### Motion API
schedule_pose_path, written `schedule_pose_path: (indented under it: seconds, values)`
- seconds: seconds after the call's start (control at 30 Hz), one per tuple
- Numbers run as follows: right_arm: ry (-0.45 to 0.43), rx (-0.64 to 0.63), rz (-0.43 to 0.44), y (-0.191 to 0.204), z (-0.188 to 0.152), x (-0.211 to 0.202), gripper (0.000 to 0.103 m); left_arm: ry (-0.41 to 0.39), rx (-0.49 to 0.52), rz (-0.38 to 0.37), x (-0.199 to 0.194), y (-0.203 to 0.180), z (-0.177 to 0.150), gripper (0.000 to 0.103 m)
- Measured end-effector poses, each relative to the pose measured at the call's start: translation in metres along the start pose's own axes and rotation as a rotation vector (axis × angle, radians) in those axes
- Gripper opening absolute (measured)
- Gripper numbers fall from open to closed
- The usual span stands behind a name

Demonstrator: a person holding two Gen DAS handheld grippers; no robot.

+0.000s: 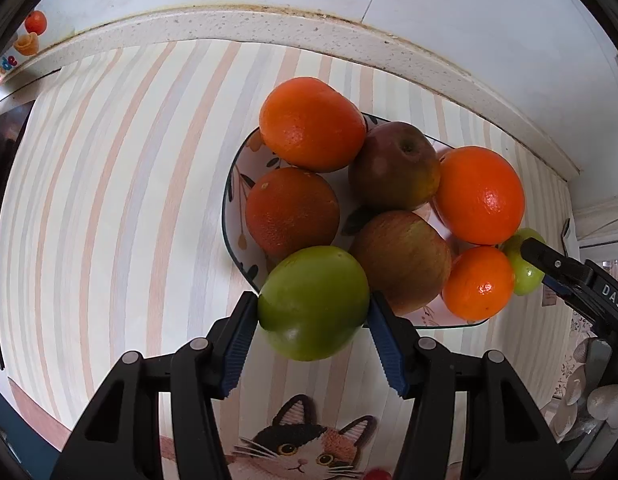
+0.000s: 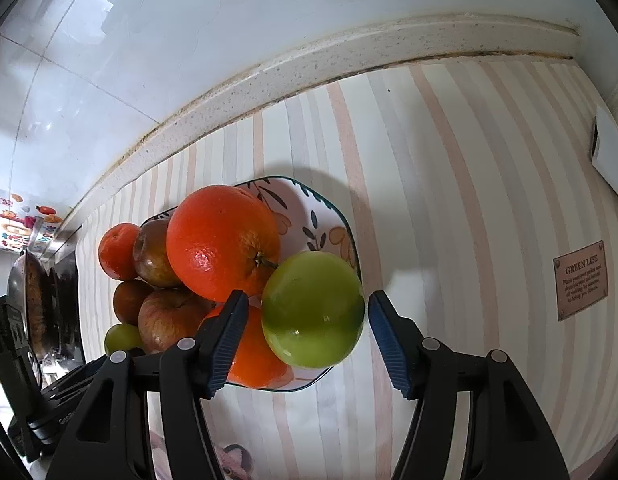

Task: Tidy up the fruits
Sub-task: 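Carry the green apple with the left tool while the right tool carries its green apple onto the plate, then open both tools and move them toward the red cherry tomatoes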

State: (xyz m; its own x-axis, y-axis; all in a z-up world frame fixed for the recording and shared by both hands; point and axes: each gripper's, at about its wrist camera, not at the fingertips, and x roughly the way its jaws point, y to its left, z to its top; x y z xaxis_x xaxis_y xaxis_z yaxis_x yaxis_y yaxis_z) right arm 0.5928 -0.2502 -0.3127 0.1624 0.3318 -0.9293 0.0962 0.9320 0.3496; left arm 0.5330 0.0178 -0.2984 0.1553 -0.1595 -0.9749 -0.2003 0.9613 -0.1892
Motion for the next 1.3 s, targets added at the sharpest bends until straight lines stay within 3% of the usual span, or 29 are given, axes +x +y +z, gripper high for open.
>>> schedule_pose_path:
  seconds: [0.4, 0.47, 0.57, 0.7, 0.8, 1.3]
  values:
    - [-0.054, -0.023, -0.022, 0.008, -0.007, -0.026, 0.069, -0.075, 0.021, 0.025, -0.029, -0.003, 0.004, 0.054]
    - [-0.077, -0.047, -0.043, 0.014, -0.014, -0.038, 0.082, -0.090, 0.024, 0.040, -0.036, -0.003, 0.000, 0.054]
    - [-0.097, -0.106, -0.087, 0.027, -0.030, -0.053, 0.091, -0.118, 0.045, 0.067, -0.047, -0.007, -0.012, 0.054]
    - [-0.130, -0.149, -0.149, 0.042, -0.058, -0.073, 0.094, -0.148, 0.079, 0.082, -0.066, -0.012, -0.032, 0.064]
    - [-0.154, -0.163, -0.168, 0.049, -0.077, -0.088, 0.095, -0.184, 0.101, 0.090, -0.082, -0.014, -0.047, 0.088]
    - [-0.319, -0.217, -0.196, 0.089, -0.150, -0.195, 0.096, -0.348, 0.172, 0.099, -0.180, -0.026, -0.109, 0.089]
